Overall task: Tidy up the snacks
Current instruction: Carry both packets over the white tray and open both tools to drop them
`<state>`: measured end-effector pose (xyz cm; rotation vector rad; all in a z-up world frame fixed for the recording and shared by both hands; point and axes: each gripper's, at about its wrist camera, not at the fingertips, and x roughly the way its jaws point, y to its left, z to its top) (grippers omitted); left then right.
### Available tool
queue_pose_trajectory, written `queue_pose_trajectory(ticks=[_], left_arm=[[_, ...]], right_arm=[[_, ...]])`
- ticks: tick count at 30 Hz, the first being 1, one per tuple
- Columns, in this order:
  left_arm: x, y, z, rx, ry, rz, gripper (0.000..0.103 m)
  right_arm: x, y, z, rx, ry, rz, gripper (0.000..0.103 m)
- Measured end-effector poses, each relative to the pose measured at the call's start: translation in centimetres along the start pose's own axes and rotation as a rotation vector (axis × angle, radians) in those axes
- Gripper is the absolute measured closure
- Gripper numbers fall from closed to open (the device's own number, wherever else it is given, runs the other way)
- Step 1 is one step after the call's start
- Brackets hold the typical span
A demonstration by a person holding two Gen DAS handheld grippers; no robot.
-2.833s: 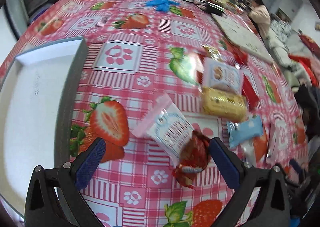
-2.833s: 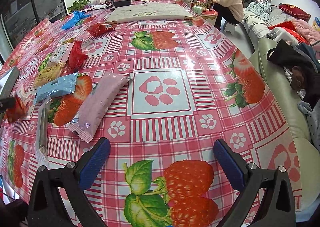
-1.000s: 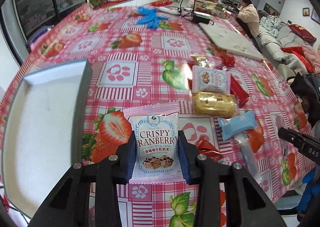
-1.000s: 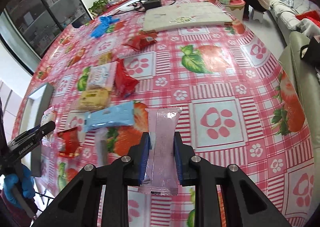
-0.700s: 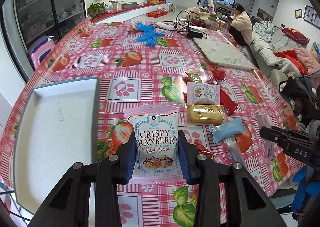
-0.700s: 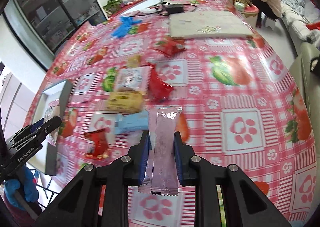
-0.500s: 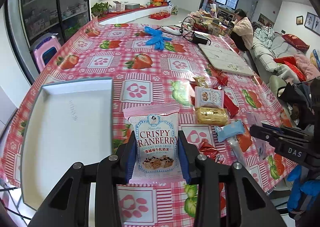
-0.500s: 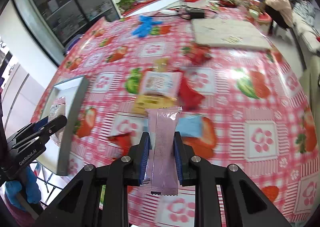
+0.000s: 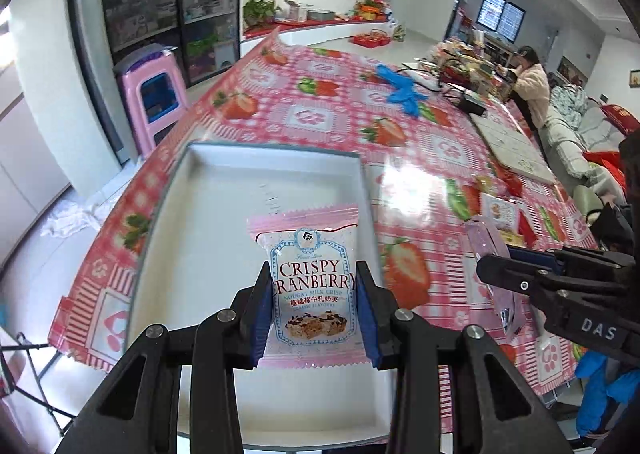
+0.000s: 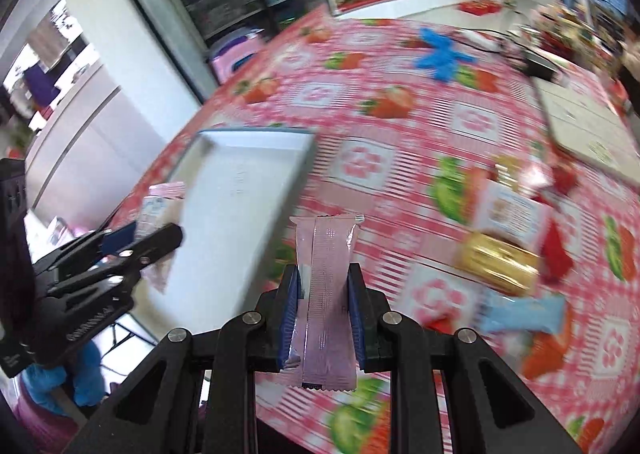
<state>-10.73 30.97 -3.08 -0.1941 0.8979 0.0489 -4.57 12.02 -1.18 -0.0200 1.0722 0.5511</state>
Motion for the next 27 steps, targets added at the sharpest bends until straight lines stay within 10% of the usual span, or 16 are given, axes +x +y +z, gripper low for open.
queue_pose_trajectory(ticks=[19, 23, 25, 27], left_arm=[[4.2, 6.8, -2.7, -0.068, 0.106, 0.078, 0.061], [4.7, 7.0, -2.8, -0.063, 0.112, 0.101, 0.027], [4.4, 7.1, -2.7, -0.066, 0.096, 0.120, 0.019], [4.3, 7.0, -2.6, -0.065, 0.096, 0.125, 0.019]], right_arm=[[8.0, 10.2, 2.1, -0.127, 0.139, 0.112, 0.078], [8.8, 10.5, 2.0, -0.152, 0.159, 0.091, 0.077], [9.0, 10.6, 2.0, -0.159, 0.173, 0.087, 0.059], [8.8, 10.5, 1.9, -0.161, 0.162, 0.071, 0.009]])
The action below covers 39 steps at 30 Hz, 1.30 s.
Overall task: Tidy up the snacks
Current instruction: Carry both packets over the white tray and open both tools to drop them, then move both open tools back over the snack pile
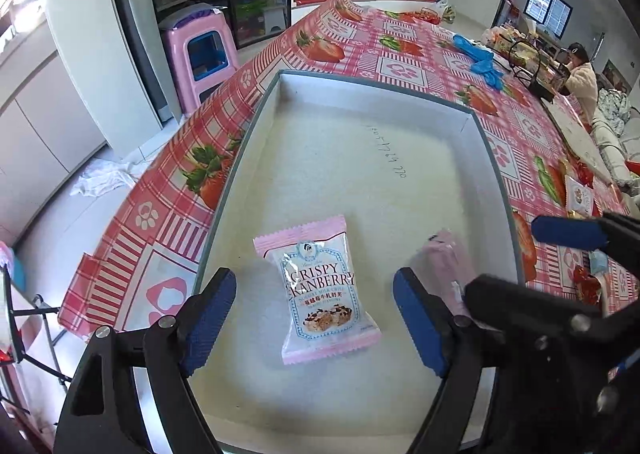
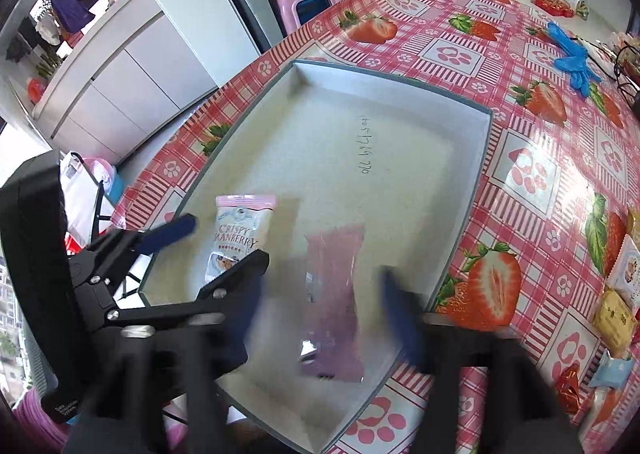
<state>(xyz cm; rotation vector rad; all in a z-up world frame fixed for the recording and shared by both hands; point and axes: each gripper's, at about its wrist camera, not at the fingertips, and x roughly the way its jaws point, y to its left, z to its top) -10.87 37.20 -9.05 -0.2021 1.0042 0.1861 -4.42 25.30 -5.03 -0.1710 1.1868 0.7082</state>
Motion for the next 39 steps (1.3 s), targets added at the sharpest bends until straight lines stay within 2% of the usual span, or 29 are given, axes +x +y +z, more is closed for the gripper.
queue_pose_trajectory(ticks=[2, 4, 9, 10, 12, 16, 21, 26, 32, 39], left_arm=[[0.0, -0.1, 0.2, -0.005, 0.005, -0.004, 0.019], [-0.2, -0.6, 0.4, 0.002, 0.007, -0.012, 0.019], [-1.7, -3.3, 0.8, 0.057, -0.030, -0.047, 0.019], [-1.9, -4.2, 0.9, 0.077, -0.037, -0.057, 0.019], [-2.3, -6.0, 1.0, 0.110, -0.040, -0.077, 0.019], [-2.9, -10.4, 0.8, 0.196, -0.035, -0.120, 0.019], [-3.3, -16.3, -0.5, 0.312, -0.020, -0.169, 0.019], [-1.8, -21.8, -2.1, 0.412, 0.039, -0.192, 0.019], [-0.9, -25.2, -2.6, 0.398, 0.088, -0.220, 0.019], [0.6, -27.9, -2.3, 0.355, 0.139, -0.232, 0.019]], right_arm=[[-0.6, -0.3, -0.1, -0.004, -0.029, -0.041, 0.008], [-1.1, -1.0, -0.1, 0.003, -0.033, -0.042, 0.008], [-3.2, -4.2, -1.3, 0.062, -0.077, -0.086, 0.008], [-3.6, -5.1, -1.6, 0.086, -0.084, -0.093, 0.008], [-4.4, -7.5, -2.6, 0.150, -0.096, -0.109, 0.000], [-6.0, -12.2, -4.9, 0.261, -0.111, -0.130, 0.000], [-8.0, -17.0, -8.1, 0.344, -0.115, -0.205, 0.000], [-8.8, -21.2, -11.7, 0.432, -0.076, -0.279, 0.000], [-8.6, -24.0, -15.5, 0.471, -0.037, -0.360, 0.000], [-7.8, -25.2, -17.0, 0.457, -0.016, -0.392, 0.000]])
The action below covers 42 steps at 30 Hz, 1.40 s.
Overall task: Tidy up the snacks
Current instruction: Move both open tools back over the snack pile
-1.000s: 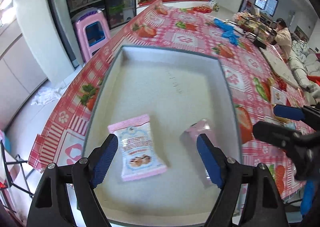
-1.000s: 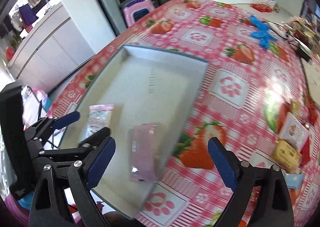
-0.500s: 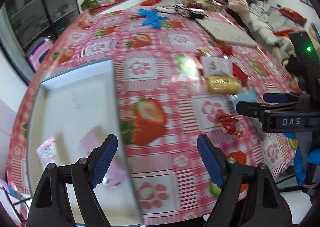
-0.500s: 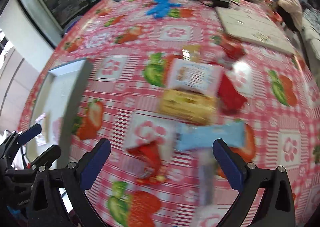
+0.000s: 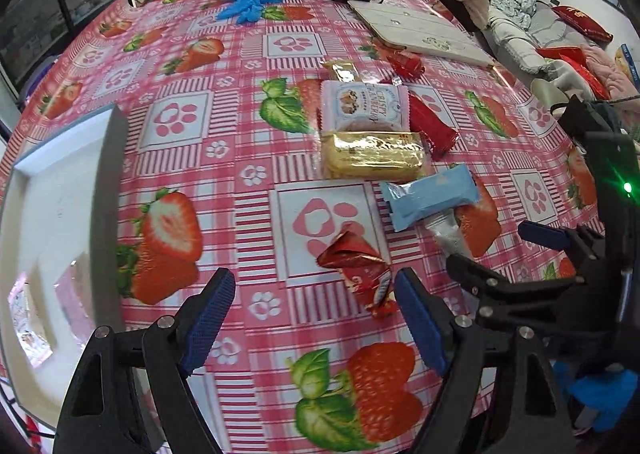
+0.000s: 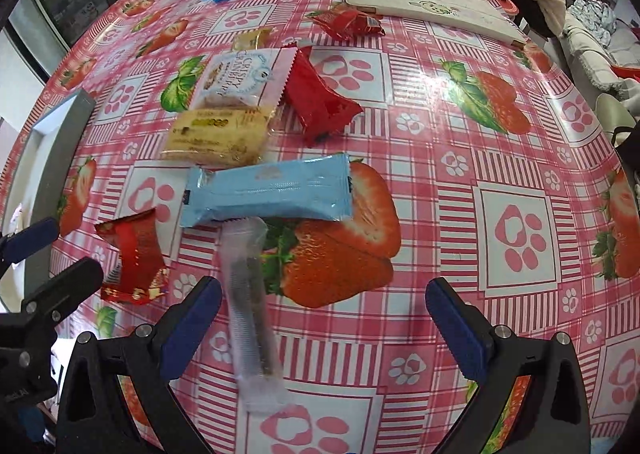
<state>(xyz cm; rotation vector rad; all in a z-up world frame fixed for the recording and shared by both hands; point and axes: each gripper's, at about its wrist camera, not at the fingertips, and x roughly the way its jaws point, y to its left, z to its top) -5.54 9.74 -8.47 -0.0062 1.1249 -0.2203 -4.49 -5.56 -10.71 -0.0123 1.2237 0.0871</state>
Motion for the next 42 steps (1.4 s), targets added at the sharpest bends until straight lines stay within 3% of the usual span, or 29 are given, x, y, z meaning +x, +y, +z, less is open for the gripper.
queue_pose_trajectory(ticks=[7, 9, 11, 15, 20, 26, 29, 42], left_arm=[[2.3, -0.8, 0.3, -0.027, 0.022, 0.026, 0.018], [3.4, -0.2, 0.2, -0.056, 0.041, 0.062, 0.019], [3.4, 0.1, -0.2, -0.033, -0.005, 0.114, 0.018], [3.5, 0.8, -0.4, -0.012, -0.030, 0.095, 0.014], [4.0, 1.1, -0.7, 0.006, -0.100, 0.095, 0.000], [4.2, 0.7, -0.8, 0.024, -0.201, 0.088, 0.000], [4.2, 0.7, -0.9, 0.018, -0.215, 0.092, 0.000], [4.2, 0.6, -1.1, 0.008, -0.232, 0.095, 0.000]], right_arm=[[0.1, -1.4, -1.1, 0.007, -0.010, -0.017, 0.000], [0.0, -1.6, -1.3, 0.011, -0.011, -0.040, 0.000], [0.0, -1.5, -1.5, 0.005, -0.016, -0.038, 0.000], [0.1, -0.9, -1.7, -0.020, -0.032, -0.056, 0.000], [0.2, -0.9, -1.7, 0.011, -0.074, -0.060, 0.000], [-0.2, -0.7, -3.3, 0.013, -0.212, -0.063, 0.000], [-0.3, -0.6, -4.0, 0.014, -0.267, -0.064, 0.000], [-0.5, -0.5, -4.8, 0.006, -0.356, -0.064, 0.000]])
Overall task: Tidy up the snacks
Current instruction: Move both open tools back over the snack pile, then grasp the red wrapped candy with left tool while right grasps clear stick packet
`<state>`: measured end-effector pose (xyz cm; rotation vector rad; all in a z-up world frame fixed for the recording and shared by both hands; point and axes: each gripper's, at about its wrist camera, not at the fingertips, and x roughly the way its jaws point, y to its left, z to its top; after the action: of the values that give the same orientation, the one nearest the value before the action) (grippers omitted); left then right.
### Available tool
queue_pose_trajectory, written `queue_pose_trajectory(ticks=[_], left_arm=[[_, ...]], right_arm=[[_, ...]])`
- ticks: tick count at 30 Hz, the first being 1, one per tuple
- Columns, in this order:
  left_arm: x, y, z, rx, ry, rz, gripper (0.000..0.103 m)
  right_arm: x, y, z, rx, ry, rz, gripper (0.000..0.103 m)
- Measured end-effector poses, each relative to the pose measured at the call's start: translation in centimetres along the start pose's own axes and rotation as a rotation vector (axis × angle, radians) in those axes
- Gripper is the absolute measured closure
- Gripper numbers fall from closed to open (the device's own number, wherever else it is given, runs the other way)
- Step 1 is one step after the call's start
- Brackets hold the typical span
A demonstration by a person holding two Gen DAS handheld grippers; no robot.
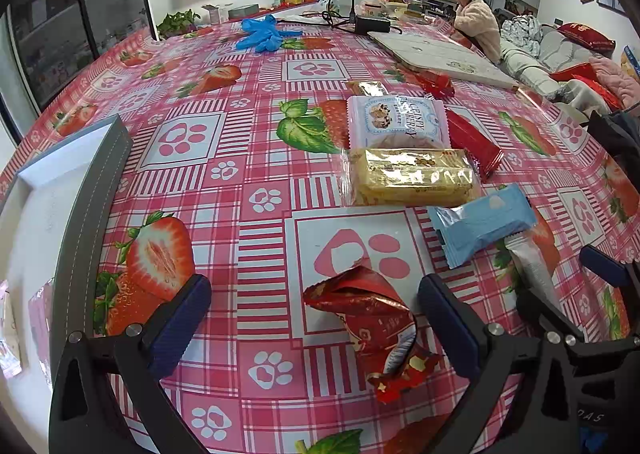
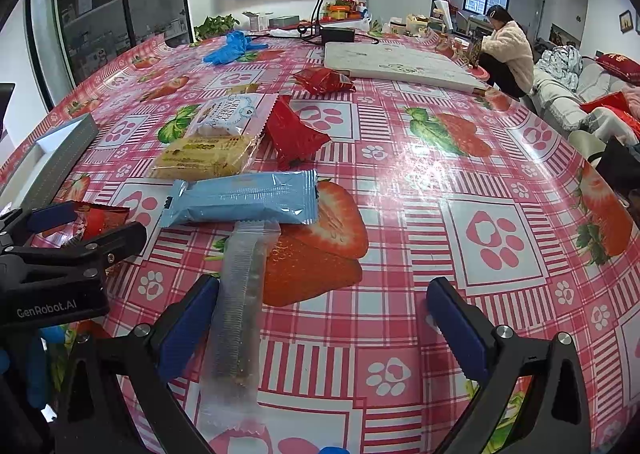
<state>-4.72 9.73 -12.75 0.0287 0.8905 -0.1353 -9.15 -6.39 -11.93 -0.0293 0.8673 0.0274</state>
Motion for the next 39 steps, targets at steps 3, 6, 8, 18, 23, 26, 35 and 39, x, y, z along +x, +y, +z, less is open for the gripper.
queue_pose_trajectory(ticks=[3, 6, 8, 18, 23, 26, 35, 39], left_arm=[[-0.01, 0.02, -0.02, 0.000, 0.000, -0.001, 0.000], [0.00, 0.02, -0.02, 0.000, 0.000, -0.001, 0.000], [0.00, 0.03, -0.02, 0.000, 0.000, -0.001, 0.000], [0.02, 0.03, -0.03, -0.001, 0.001, -0.001, 0.000], [0.02, 0.05, -0.04, -0.001, 0.001, -0.001, 0.000], [0.02, 0.05, -0.04, -0.001, 0.001, -0.002, 0.000], [0.05, 0.05, -0.05, -0.002, 0.001, -0.002, 0.000], [-0.04, -0.01, -0.16, -0.001, 0.001, -0.003, 0.000]], right_arm=[[0.00, 0.01, -0.01, 0.000, 0.000, -0.001, 0.000], [-0.03, -0.02, -0.01, 0.000, 0.000, -0.001, 0.000], [-0.03, -0.02, 0.00, 0.000, 0.000, -0.001, 0.000], [-0.05, -0.07, -0.01, 0.000, 0.002, -0.001, 0.000], [0.01, -0.02, -0.03, -0.002, 0.010, 0.000, 0.000], [0.05, -0.03, -0.02, -0.003, 0.015, 0.001, 0.000], [0.16, -0.15, 0.27, -0.005, 0.033, 0.004, 0.000], [0.21, -0.17, 0.36, -0.007, 0.045, 0.004, 0.000]])
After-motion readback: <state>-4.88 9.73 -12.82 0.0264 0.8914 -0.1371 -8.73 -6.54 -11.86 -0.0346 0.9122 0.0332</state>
